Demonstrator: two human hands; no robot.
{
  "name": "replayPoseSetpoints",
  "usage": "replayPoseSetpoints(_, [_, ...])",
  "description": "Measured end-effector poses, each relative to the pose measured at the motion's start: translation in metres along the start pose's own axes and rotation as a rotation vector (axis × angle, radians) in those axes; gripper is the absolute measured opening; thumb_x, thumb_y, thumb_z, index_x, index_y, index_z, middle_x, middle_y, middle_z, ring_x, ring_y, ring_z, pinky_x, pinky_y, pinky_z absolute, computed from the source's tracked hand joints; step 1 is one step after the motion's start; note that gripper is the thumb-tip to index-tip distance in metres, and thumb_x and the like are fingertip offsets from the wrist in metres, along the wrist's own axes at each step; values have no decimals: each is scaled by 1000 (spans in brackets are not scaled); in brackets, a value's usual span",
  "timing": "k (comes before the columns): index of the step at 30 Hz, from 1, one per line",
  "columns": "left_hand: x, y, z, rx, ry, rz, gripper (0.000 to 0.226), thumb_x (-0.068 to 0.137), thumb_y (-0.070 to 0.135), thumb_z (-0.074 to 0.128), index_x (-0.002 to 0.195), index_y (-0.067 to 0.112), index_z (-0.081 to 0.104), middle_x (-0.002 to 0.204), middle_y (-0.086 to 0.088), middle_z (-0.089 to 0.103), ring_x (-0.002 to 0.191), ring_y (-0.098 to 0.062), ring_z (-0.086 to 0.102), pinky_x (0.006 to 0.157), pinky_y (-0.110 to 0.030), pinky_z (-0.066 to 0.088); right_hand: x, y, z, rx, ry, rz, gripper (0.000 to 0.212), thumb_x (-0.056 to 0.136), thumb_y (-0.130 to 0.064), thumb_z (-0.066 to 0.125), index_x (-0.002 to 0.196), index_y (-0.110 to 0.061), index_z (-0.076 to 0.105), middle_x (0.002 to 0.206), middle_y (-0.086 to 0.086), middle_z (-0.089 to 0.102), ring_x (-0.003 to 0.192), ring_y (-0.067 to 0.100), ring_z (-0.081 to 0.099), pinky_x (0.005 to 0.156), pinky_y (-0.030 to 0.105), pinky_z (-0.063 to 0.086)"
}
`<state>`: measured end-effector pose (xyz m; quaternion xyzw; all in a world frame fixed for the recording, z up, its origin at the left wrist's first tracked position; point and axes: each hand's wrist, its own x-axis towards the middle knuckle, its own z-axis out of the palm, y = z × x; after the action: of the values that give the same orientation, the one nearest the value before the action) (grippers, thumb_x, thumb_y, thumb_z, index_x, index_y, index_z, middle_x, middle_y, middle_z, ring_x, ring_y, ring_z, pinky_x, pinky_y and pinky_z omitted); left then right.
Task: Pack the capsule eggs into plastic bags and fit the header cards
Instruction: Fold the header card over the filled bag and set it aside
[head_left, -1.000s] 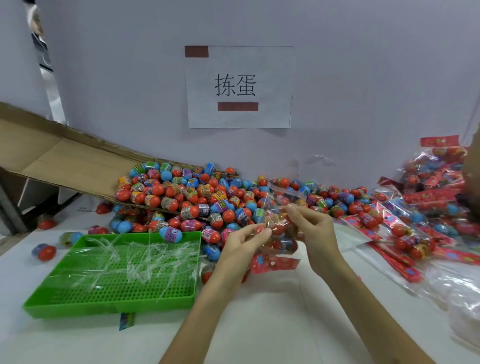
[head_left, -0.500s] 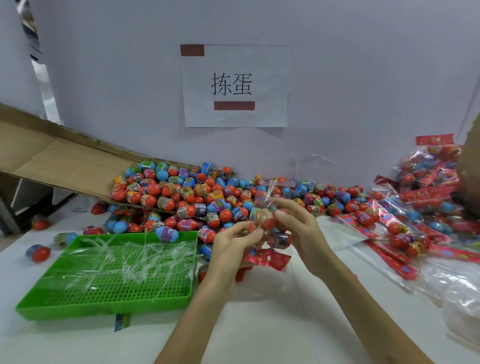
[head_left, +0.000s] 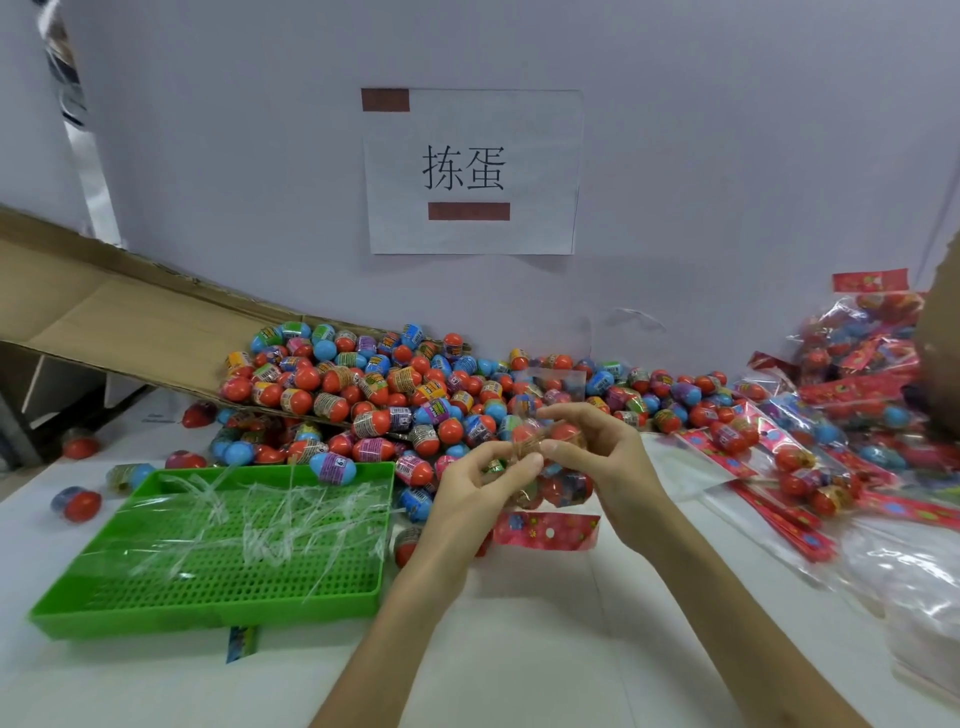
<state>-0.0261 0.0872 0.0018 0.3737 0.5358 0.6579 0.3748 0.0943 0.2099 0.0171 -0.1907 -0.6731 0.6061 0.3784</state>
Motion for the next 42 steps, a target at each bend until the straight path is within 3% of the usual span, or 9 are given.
replayPoseSetpoints(5, [1,-1,1,21,132,117,18,92,37,73,101,23,79,95,2,79,90,-9,74,71,-20,57,1,2,2,4,-47,45,51,71,-31,89,114,-24,64,102,7,77,96,25,74,81,33,61])
replayPoseSetpoints(8, [2,-2,1,-19,227,127,12,96,34,71,99,26,79,94,4,80,88,-9,75,70,-21,59,2,2,6,23,-39,62,40,82,-38,81,113,-17,65,109,5,74,104,23,71,89,32,59])
replayPoseSetpoints(12, [3,-3,0,-50,281,149,14,97,34,71,109,27,75,91,0,80,86,-19,78,72,-33,64,2,3,5,9,28,93,16,95,-27,66,100,-17,77,98,5,75,95,20,72,75,28,59])
replayPoseSetpoints(17, [3,-2,1,-3,371,224,11,95,36,74,99,28,81,95,3,80,92,-18,76,86,-47,63,2,4,8,-12,68,90,24,99,-16,62,87,-22,82,91,7,76,90,23,72,68,32,61])
replayPoseSetpoints(20, [3,2,-2,-149,408,183,6,92,24,76,92,23,82,94,-8,80,96,-33,76,89,-56,61,1,5,13,-34,69,55,25,99,-14,63,87,-25,82,87,3,77,87,17,73,60,27,60])
replayPoseSetpoints(26, [4,1,-4,-219,361,119,26,93,4,68,76,22,76,88,-9,79,83,-26,76,67,-32,61,3,7,12,-66,39,88,14,91,-31,74,101,-21,78,98,2,76,94,17,73,72,32,63])
replayPoseSetpoints(30, [4,1,-2,-191,376,158,25,95,8,69,78,24,77,91,-9,80,89,-27,77,74,-37,62,3,8,10,-111,34,77,7,94,-23,71,94,-18,76,93,2,76,92,18,73,73,33,62])
replayPoseSetpoints(36, [4,2,1,-265,374,143,13,95,29,70,90,24,81,95,-11,80,95,-31,77,83,-49,63,2,3,9,-35,47,73,27,95,-11,67,76,-25,79,83,-5,74,83,7,71,60,24,58])
replayPoseSetpoints(42, [3,0,0,-231,372,141,19,101,25,66,103,11,77,99,-13,80,98,-31,76,91,-52,61,3,8,10,-45,-20,148,7,94,-17,70,92,-21,75,97,0,74,96,17,71,76,32,61])
